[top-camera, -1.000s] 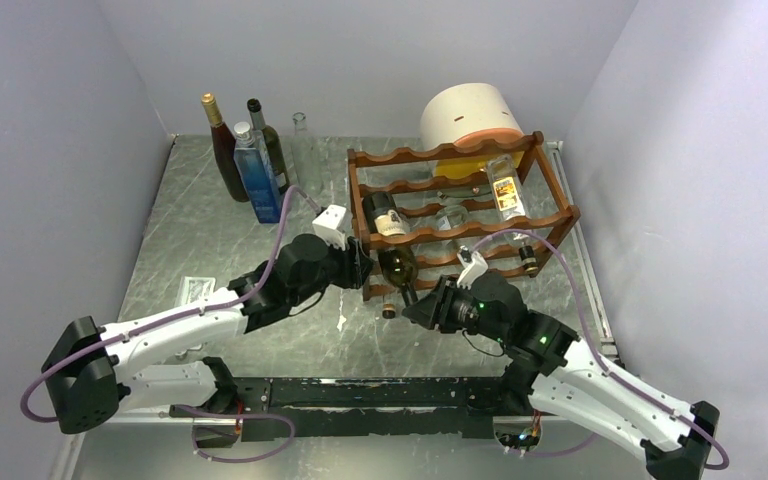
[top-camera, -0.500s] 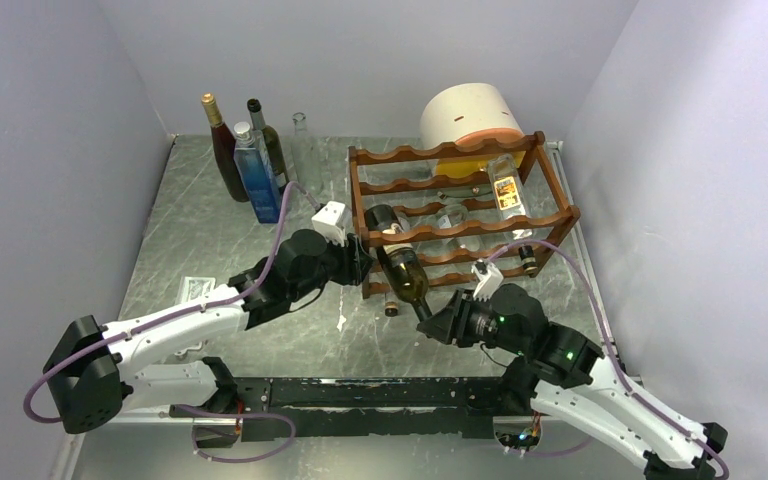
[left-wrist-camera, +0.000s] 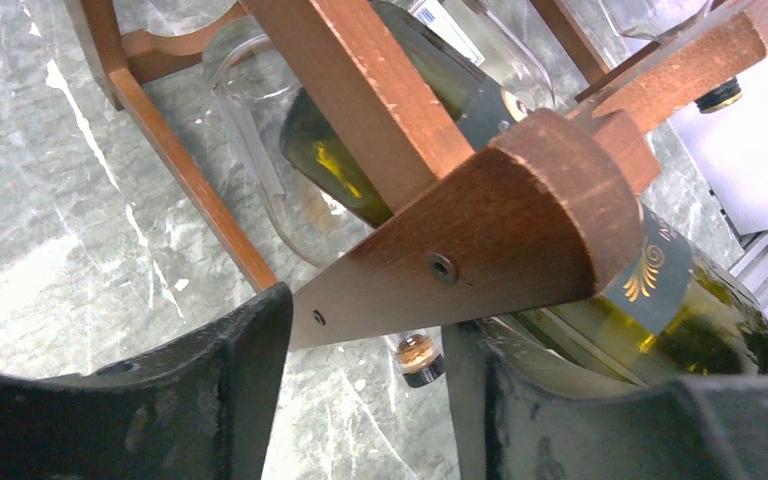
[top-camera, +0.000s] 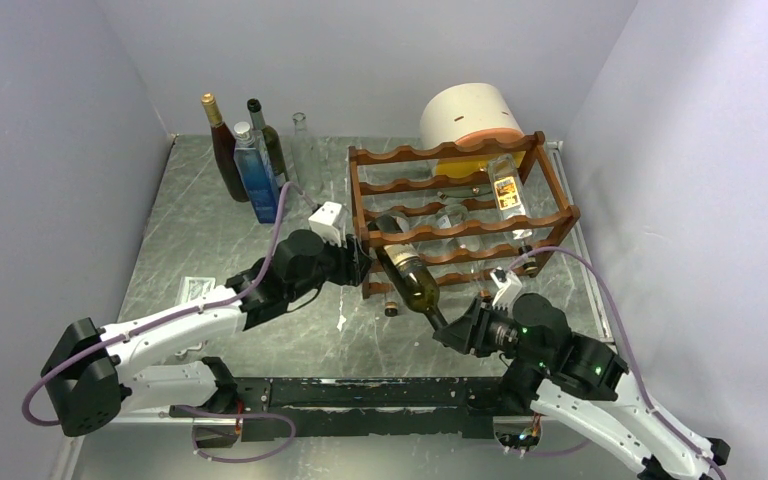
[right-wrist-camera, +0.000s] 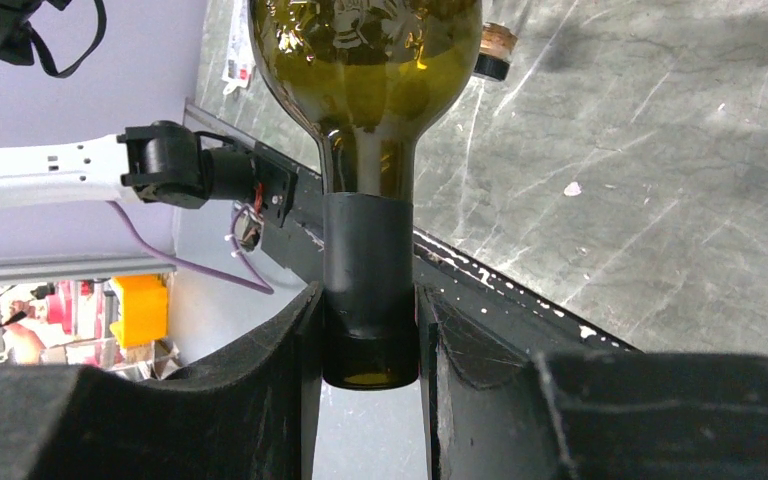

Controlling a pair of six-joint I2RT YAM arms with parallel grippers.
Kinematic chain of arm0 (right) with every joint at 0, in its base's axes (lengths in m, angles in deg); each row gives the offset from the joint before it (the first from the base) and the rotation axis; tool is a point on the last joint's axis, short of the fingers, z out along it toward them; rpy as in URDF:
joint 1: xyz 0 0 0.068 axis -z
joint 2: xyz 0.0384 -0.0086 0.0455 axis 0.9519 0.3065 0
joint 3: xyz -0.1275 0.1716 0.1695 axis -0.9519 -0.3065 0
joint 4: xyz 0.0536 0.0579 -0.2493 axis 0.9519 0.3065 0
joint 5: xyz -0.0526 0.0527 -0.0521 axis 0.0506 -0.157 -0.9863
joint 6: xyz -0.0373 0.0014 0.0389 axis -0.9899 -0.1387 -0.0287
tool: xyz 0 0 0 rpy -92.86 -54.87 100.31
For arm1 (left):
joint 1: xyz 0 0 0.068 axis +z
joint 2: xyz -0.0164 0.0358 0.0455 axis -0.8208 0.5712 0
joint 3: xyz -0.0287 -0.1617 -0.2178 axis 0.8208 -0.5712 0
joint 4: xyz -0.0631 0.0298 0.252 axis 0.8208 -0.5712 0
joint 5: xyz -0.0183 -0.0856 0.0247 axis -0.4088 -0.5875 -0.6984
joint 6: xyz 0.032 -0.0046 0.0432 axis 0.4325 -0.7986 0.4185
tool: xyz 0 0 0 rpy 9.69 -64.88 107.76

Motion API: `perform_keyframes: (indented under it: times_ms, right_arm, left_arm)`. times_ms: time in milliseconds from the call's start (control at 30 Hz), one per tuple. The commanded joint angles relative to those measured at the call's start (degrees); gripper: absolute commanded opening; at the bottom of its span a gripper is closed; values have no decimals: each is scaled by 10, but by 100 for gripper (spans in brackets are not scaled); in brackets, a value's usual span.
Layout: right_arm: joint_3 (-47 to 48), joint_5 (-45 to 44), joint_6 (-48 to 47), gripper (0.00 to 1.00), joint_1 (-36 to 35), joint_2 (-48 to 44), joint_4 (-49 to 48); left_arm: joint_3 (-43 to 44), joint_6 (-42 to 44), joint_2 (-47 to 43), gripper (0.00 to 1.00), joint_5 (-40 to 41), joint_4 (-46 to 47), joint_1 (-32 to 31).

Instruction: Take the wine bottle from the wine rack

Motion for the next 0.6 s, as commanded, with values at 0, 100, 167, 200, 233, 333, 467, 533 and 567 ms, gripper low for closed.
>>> perform_keyframes:
  times_ms: [0,100,167,200,233,333,467,533,567]
  right_arm:
    - [-11,-23,17,0,-1,-15,41]
    - [-2,-34,11,0,-1,-4,41]
    - [5,-45,3,0,-1,5,46]
    - [9,-52,0,0,-1,8,49]
    - [11,-56,-2,0,0,10,51]
    - [11,-55,-5,0,0,14,45]
    - [6,-55,-3,0,0,20,37]
    - [6,-57,-2,0,0,20,37]
    - [6,-58,-1,0,-1,20,38]
  left_arm:
    - [2,0,-14,66,12,-37,18]
    - [-16,-21,-42,72,2,-56,18]
    - [-33,-26,-67,77,-21,-59,18]
    - [-39,-27,-80,80,-34,-65,18]
    - [-43,-28,-98,82,-49,-71,18]
    - [-62,-28,-144,84,-101,-66,17]
    - [-89,2,-203,94,-183,-29,-7]
    - [-90,40,-213,95,-213,-10,-31]
    - [-82,60,-208,96,-223,-12,-43]
